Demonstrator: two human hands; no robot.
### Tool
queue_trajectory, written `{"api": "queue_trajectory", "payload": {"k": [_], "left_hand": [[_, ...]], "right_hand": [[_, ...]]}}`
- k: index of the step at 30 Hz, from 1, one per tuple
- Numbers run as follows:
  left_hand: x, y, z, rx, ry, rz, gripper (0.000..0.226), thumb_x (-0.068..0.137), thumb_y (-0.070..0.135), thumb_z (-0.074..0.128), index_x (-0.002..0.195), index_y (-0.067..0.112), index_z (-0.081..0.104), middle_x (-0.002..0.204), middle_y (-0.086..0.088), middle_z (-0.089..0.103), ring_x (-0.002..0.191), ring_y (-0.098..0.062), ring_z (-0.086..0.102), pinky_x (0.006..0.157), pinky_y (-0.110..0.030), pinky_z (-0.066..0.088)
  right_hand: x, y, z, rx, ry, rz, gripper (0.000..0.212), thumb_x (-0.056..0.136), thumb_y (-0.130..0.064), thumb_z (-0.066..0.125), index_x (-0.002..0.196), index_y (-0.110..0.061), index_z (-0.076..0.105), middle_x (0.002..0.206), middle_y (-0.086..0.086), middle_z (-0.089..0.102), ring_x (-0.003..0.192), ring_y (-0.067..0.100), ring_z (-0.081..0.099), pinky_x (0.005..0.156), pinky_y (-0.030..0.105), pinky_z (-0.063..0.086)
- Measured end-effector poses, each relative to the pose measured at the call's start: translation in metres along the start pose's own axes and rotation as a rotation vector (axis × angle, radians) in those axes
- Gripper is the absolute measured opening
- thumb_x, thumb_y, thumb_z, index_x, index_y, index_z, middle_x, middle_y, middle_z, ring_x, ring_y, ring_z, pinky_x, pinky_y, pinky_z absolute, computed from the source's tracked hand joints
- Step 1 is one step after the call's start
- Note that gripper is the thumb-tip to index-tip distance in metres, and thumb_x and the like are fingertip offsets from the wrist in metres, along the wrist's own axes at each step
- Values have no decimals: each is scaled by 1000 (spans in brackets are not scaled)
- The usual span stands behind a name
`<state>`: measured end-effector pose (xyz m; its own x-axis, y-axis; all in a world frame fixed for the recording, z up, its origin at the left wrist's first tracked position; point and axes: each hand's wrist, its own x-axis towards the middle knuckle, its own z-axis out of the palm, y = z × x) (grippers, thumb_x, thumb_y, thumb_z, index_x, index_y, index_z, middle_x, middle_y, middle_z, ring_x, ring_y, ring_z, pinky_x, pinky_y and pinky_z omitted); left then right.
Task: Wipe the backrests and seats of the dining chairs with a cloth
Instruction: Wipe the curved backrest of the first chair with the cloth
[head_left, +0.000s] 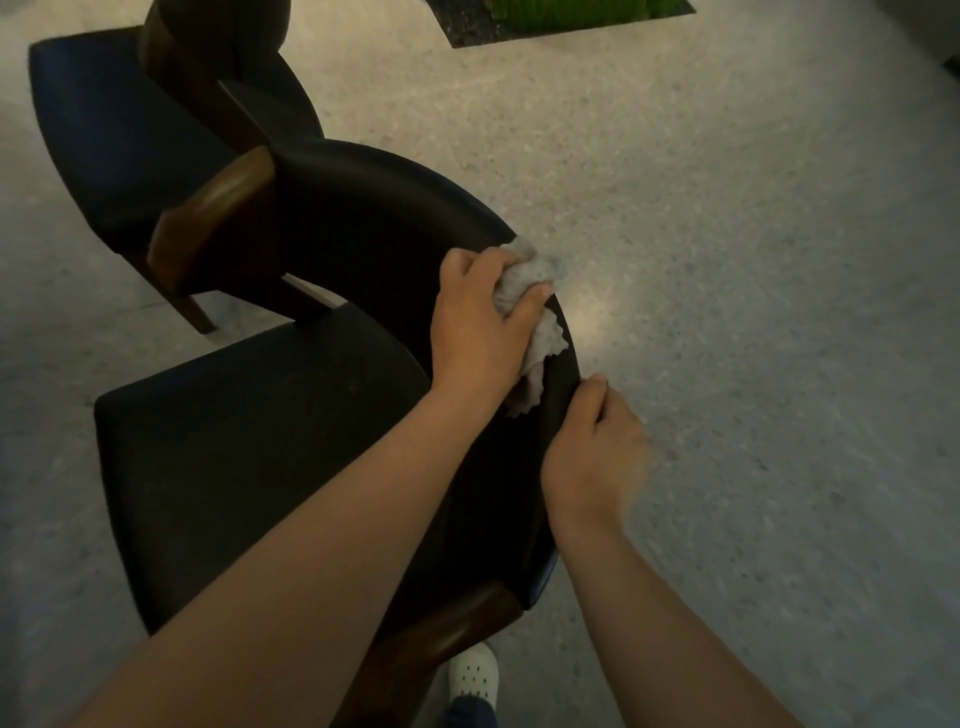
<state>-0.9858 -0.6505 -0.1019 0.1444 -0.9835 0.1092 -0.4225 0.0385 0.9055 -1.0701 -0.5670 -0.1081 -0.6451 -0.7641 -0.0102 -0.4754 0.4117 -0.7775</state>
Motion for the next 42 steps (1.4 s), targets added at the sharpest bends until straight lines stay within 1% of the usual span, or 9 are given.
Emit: {"api": "queue_trajectory", "payload": {"k": [3, 7, 13, 17, 21, 26, 30, 36, 42], "left_hand": [[-10, -10, -4, -115, 52, -138, 15, 93, 36, 61, 107, 31, 57, 104, 14, 46, 91, 16, 49, 74, 4, 36], [-26, -27, -15, -70, 73, -243, 9, 95, 34, 58, 103, 33, 55, 106, 9, 48, 88, 21, 46, 71, 6, 33], [-6, -9, -14, -4, 27, -24, 22, 96, 50, 47, 109, 34, 53, 106, 16, 40, 92, 5, 51, 72, -6, 44], [-2, -9, 1, 116, 13, 55, 25, 97, 42, 49, 116, 26, 54, 109, 9, 36, 93, -7, 47, 73, -12, 37], [-14, -24, 5, -18, 40, -66, 21, 97, 39, 50, 116, 30, 52, 110, 12, 40, 95, -3, 53, 79, -16, 47], [-38, -51, 5, -125, 37, -206, 5, 99, 33, 49, 103, 32, 51, 103, 15, 42, 89, 11, 51, 69, -2, 41], [-47, -73, -5, -80, -11, -311, 6, 98, 37, 48, 103, 39, 49, 109, 16, 42, 88, 12, 52, 63, -10, 41], [-29, -70, -7, -94, 55, -206, 6, 97, 41, 49, 101, 45, 47, 107, 21, 39, 94, 18, 47, 63, -4, 44], [-37, -95, 5, -75, 36, -303, 13, 98, 29, 49, 100, 42, 47, 103, 21, 41, 90, 22, 46, 61, -7, 42]], "right_hand": [[-1, 0, 0, -8, 5, -6, 48, 102, -30, 37, 57, -19, 46, 48, -6, 43, 44, 6, 45, 39, 18, 28], [-1, 0, 0, 8, 14, -12, 47, 102, -29, 37, 57, -21, 45, 47, -7, 42, 44, 5, 45, 42, 15, 32], [-2, 0, 1, -11, 28, -31, 47, 103, -28, 37, 58, -19, 46, 48, -6, 44, 41, 6, 38, 43, 15, 32], [-1, 1, 1, -2, 2, -16, 48, 103, -29, 36, 58, -17, 46, 49, -6, 43, 42, 7, 37, 43, 20, 23], [-1, 2, 1, 44, -1, -6, 47, 102, -30, 37, 57, -18, 46, 49, -5, 44, 47, 4, 44, 43, 17, 31], [0, 3, 2, 42, 1, -22, 47, 102, -28, 37, 56, -20, 46, 47, -6, 40, 45, 5, 43, 41, 17, 29], [0, 3, 2, 45, 0, -16, 48, 102, -28, 37, 55, -21, 45, 45, -6, 37, 43, 6, 41, 40, 16, 29], [-1, 5, 2, 81, 1, -19, 47, 101, -29, 38, 55, -21, 44, 44, -8, 36, 41, 6, 38, 38, 17, 27], [-1, 6, 2, 85, -3, -17, 47, 101, -30, 38, 56, -22, 44, 44, -8, 35, 40, 7, 36, 40, 18, 24]]}}
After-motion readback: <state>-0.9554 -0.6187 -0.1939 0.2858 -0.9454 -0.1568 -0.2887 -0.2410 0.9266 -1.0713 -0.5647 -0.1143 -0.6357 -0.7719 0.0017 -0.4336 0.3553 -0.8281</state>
